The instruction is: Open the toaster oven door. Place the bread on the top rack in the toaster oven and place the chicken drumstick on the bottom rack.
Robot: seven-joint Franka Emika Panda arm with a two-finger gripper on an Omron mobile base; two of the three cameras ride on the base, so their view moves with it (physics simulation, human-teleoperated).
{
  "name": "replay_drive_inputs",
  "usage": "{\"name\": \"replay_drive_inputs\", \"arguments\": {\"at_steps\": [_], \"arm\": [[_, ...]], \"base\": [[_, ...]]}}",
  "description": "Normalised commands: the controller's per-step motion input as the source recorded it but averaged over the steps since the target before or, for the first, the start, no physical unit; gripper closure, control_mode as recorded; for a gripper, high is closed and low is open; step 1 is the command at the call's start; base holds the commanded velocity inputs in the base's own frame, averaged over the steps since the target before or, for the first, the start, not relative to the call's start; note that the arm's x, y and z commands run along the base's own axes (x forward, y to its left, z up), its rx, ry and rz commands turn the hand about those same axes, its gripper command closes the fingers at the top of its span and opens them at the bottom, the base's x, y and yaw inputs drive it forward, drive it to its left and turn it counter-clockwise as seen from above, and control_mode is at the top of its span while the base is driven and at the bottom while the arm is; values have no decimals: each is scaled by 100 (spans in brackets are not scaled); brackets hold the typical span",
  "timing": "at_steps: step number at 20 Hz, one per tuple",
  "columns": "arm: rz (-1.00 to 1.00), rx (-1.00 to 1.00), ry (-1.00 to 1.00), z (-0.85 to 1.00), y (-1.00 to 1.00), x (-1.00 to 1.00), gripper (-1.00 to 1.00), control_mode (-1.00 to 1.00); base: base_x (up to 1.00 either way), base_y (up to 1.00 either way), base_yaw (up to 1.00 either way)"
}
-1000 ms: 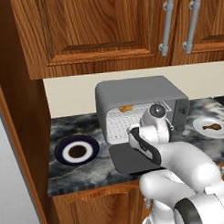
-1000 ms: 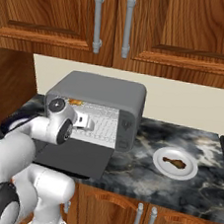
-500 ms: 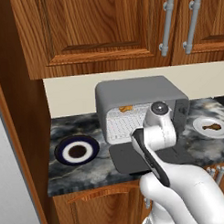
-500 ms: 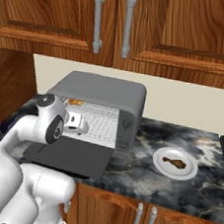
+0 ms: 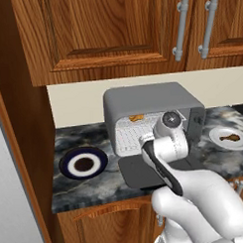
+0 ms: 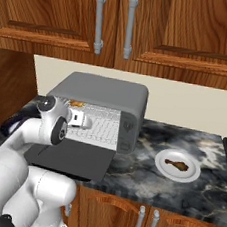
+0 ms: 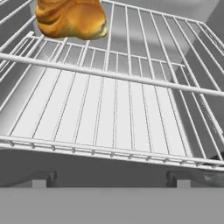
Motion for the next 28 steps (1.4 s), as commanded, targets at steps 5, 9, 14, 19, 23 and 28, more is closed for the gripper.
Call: {"name": "replay_drive_inputs", "arguments": {"at_steps": [5, 9, 14, 19, 23, 28], "arm": [[-1, 0, -2, -1, 0, 36, -100, -100], [-1, 0, 2, -35, 0, 38, -100, -100], [0, 0, 4, -29, 0, 31, -100, -100], [0, -2, 22, -51, 0, 2, -100, -100], [2, -4, 31, -44, 1, -58, -100, -100], [8, -4, 25, -38, 0, -99, -100, -100]], "base": [[0, 0, 0], [0, 0, 0], [0, 0, 0], [0, 0, 0], [0, 0, 0], [0, 0, 0]]}}
